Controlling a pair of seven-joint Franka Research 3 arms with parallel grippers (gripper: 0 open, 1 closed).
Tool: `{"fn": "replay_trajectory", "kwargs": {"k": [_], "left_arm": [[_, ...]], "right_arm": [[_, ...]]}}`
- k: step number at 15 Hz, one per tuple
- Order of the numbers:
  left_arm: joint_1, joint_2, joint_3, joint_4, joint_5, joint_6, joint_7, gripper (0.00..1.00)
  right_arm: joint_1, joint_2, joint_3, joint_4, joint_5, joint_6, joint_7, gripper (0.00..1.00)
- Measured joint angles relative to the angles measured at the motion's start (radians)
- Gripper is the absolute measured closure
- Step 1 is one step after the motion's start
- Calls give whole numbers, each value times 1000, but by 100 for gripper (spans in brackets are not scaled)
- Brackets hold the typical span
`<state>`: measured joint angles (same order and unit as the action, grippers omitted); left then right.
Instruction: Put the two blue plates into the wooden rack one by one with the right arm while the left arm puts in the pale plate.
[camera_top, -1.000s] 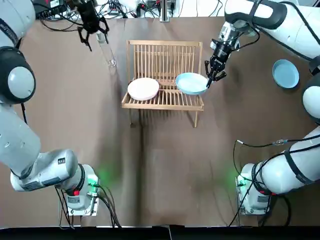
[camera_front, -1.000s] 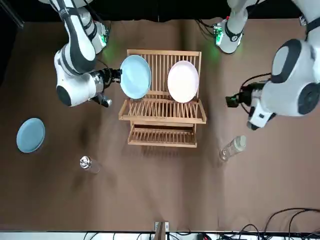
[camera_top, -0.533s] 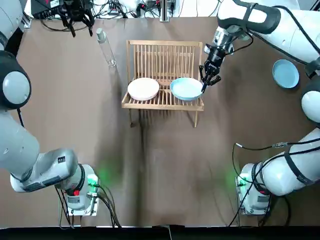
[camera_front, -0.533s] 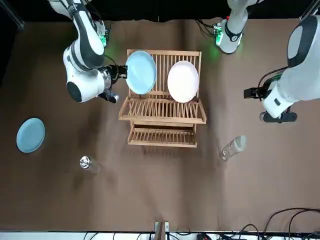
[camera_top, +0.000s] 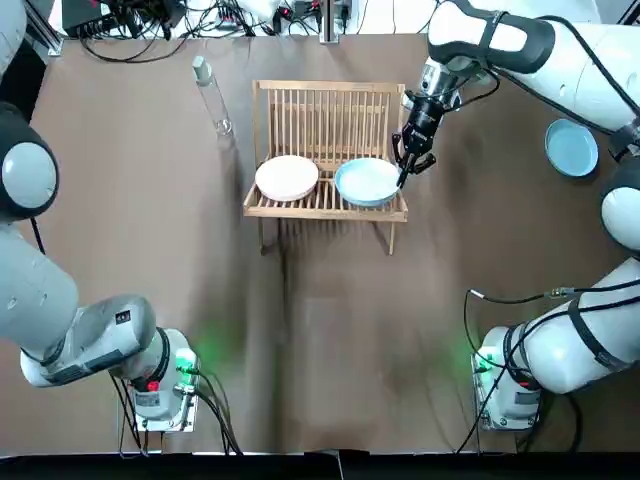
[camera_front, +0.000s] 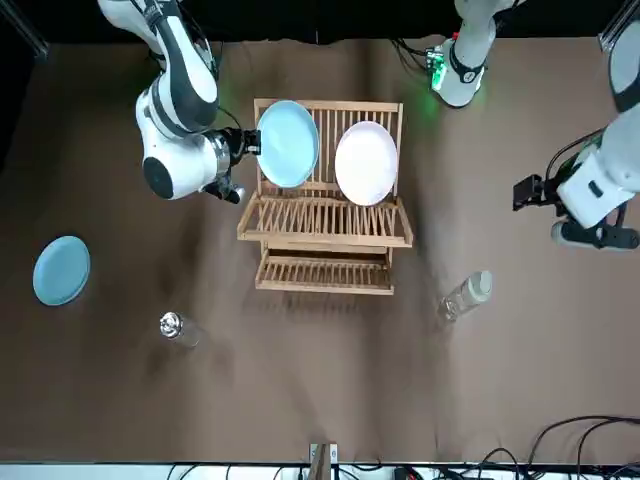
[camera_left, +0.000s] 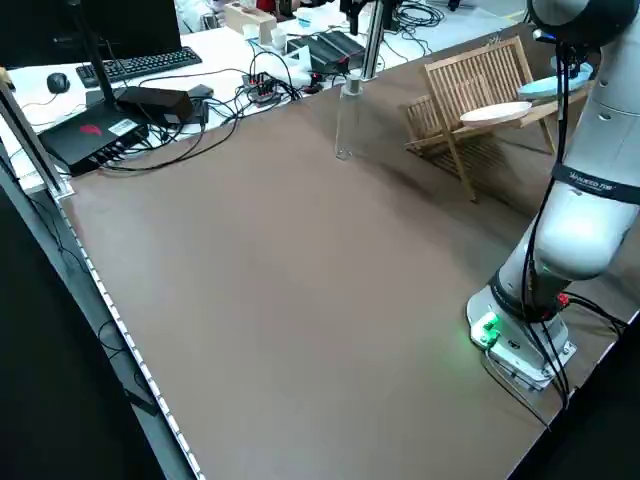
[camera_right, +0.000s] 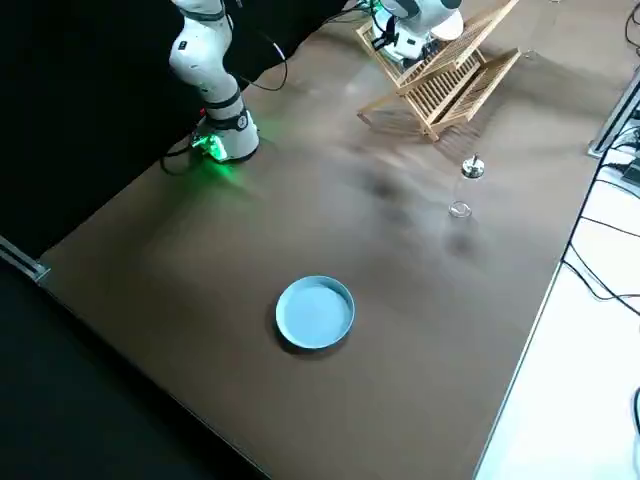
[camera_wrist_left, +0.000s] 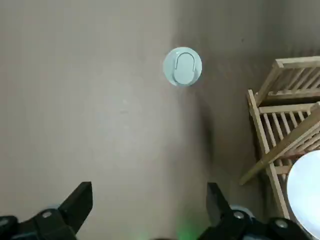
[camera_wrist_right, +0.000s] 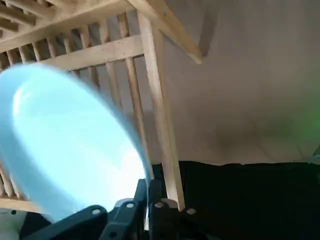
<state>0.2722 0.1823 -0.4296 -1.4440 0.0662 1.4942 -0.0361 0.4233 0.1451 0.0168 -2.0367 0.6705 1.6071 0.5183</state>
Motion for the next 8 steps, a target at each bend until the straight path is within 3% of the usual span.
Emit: {"fn": "replay_trajectory", "kwargs": {"k": [4,8], "left_arm": [[3,-52,1,2,42,-4,0,0],[9,-58,1,-1,42,-6,0,0]], "right_arm": [[0,0,-2,1,0,0,0,79],[-10,-3,-11,17,1,-35,0,77]]}}
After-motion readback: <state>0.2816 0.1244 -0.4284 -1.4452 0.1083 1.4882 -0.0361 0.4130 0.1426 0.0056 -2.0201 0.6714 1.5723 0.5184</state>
